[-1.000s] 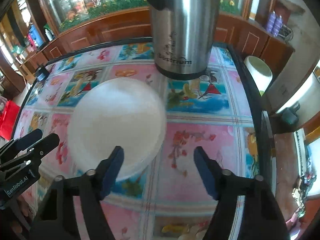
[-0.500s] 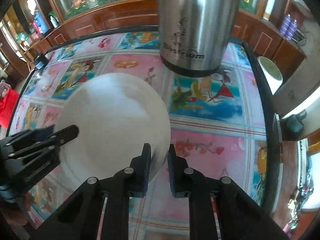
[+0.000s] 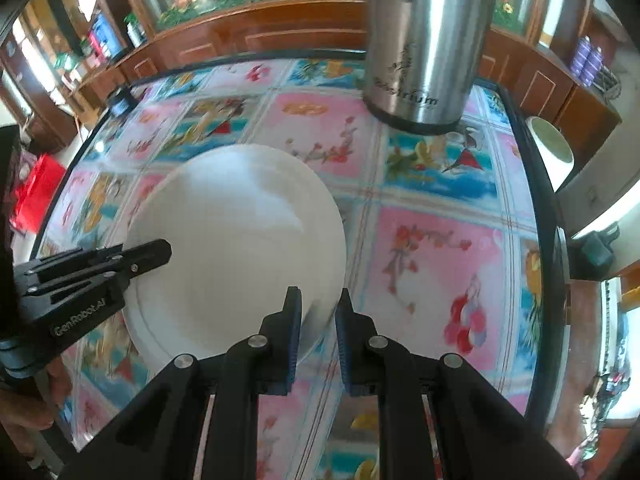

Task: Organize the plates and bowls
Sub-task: 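Grasp the rim of the second white bowl with both tools, then lift the second white bowl with both tools and carry it to the stack, then lower the second white bowl into the first white bowl on the stack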

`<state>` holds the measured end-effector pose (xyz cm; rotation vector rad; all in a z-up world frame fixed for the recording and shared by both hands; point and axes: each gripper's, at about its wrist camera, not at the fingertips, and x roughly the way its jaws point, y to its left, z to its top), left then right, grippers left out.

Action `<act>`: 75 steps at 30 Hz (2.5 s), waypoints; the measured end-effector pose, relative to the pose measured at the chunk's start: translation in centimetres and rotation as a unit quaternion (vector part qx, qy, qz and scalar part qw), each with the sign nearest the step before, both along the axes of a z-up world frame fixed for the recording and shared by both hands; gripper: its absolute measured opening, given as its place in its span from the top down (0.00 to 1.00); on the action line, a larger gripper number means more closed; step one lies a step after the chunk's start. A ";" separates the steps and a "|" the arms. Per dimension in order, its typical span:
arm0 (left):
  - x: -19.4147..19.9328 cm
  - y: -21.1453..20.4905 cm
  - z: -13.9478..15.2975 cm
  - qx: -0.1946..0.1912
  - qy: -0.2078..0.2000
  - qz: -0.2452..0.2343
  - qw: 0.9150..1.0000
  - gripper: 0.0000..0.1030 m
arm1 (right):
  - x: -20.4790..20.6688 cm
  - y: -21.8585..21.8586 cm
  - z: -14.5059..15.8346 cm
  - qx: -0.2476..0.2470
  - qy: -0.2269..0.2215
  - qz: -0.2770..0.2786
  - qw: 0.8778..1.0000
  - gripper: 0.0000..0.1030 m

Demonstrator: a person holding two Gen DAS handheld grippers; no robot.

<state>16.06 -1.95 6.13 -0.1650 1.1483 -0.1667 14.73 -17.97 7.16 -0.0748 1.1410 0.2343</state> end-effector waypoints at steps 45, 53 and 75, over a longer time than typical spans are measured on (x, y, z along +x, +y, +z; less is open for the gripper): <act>-23.9 21.8 6.6 -0.024 -0.060 0.116 0.991 0.89 | -18.7 21.3 5.6 -0.026 -0.053 0.160 0.985 0.80; -26.8 25.5 7.4 -0.012 -0.068 0.144 0.987 0.89 | -20.4 25.2 5.9 -0.025 -0.059 0.202 0.977 0.75; -31.7 30.2 6.2 0.011 -0.074 0.189 0.979 0.88 | -22.8 31.6 4.0 -0.035 -0.040 0.271 0.961 0.72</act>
